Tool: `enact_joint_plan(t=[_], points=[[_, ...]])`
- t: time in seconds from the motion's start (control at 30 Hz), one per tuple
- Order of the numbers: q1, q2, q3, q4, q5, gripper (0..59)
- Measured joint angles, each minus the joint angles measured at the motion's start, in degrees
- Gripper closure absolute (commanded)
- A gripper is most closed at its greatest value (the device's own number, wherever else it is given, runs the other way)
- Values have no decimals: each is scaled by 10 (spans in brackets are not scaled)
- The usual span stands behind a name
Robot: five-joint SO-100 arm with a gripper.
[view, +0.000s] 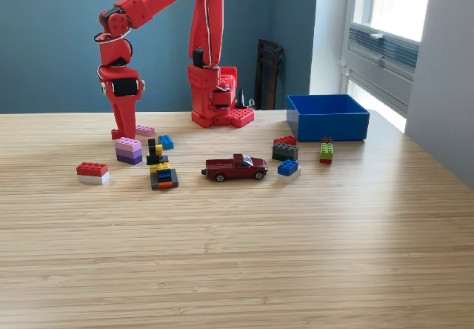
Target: Grasp a lego block and put it in the bin.
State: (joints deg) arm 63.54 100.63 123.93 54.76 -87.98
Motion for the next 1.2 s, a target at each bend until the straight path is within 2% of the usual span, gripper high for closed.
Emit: enact_joint_plan(t=[0.2, 0.5, 0.9, 1.0, 1.2], points=[[-28, 0, 7, -6, 28, 423], [-56, 0, 12, -6, 92, 585], [-96, 0, 12, -6, 185, 585], [-112, 0, 3, 33, 216, 585], [-167, 0, -100, 182, 317, 585]])
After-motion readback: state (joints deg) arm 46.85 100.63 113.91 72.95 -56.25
